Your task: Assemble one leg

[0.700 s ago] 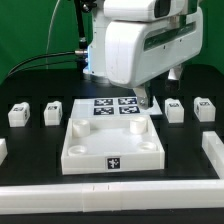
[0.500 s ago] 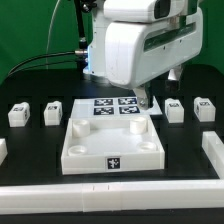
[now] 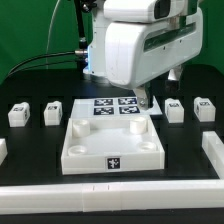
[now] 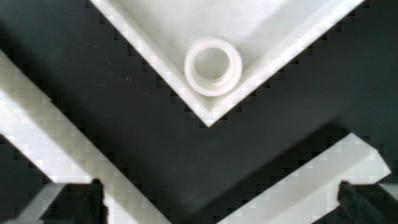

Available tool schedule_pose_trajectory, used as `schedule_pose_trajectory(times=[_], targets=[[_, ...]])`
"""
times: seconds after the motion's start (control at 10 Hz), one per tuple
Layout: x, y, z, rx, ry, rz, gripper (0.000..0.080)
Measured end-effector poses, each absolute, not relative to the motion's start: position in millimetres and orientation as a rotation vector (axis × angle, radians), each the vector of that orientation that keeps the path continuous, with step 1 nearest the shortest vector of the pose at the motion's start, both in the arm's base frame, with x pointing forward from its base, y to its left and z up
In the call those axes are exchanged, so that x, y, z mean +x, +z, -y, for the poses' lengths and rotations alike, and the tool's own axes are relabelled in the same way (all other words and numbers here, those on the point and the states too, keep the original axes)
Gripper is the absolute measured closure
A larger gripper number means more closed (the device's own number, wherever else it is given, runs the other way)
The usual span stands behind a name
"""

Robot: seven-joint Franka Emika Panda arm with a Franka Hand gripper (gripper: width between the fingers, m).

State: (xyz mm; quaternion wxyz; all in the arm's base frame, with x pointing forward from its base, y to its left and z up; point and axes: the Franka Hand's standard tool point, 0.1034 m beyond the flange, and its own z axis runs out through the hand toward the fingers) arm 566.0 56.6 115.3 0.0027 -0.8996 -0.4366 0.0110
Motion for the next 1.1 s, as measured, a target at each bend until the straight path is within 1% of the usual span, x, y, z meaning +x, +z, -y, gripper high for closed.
schedule_pose_trajectory(times=[0.2,0.4,0.6,0.7,1.1], targets=[[565,115.0,-56,-2.813,0.028,1.390,0.0150],[540,107.9,-42,-2.712,0.028,1.577,0.0150],[517,95.2,-25,-2.505,0.046,1.870,0.0150],[512,91.5,-22,-2.485,0.065,1.882,0.0150],[512,91.0,-22,-2.489,0.065,1.875,0.0150]])
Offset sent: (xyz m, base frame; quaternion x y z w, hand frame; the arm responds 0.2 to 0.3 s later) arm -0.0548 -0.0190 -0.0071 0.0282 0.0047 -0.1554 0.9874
